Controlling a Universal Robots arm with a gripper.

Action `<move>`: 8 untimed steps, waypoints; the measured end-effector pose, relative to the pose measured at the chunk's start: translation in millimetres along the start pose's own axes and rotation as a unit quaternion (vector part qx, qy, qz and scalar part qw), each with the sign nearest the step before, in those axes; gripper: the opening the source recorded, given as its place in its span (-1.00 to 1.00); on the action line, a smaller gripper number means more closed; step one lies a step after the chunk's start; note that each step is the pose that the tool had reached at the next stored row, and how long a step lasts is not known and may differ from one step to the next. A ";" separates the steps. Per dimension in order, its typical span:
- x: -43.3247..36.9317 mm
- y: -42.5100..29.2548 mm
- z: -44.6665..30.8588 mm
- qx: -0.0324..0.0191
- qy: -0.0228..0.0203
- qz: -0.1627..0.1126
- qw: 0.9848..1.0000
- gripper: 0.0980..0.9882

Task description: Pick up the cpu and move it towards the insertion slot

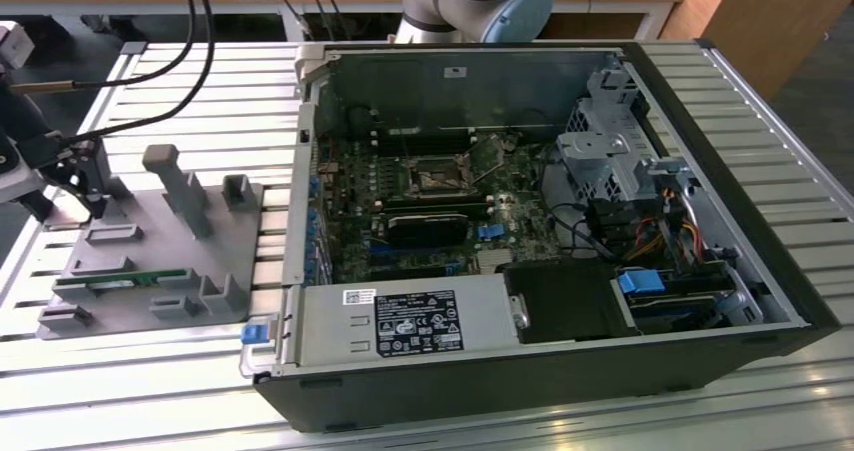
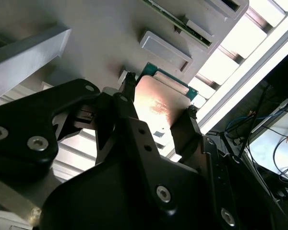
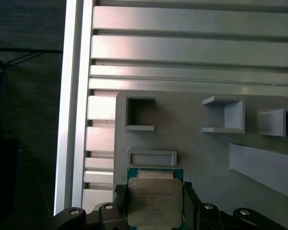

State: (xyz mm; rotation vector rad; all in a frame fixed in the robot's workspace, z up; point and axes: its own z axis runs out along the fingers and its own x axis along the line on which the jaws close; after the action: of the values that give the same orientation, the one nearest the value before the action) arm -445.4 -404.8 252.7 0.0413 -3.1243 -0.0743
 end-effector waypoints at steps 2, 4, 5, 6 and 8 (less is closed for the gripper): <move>0.0 0.1 -2.4 0.000 0.000 0.000 1.000 0.00; 0.1 0.3 -5.5 0.000 0.000 0.000 1.000 0.00; 0.1 0.4 -6.9 0.000 0.000 0.000 1.000 0.00; 0.1 0.4 -8.0 0.000 0.000 0.000 1.000 0.00; 0.2 0.5 -9.7 0.000 0.000 0.000 1.000 0.00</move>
State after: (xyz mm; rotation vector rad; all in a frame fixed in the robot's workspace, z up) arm -445.4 -404.8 262.4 0.0413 -3.1245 -0.0745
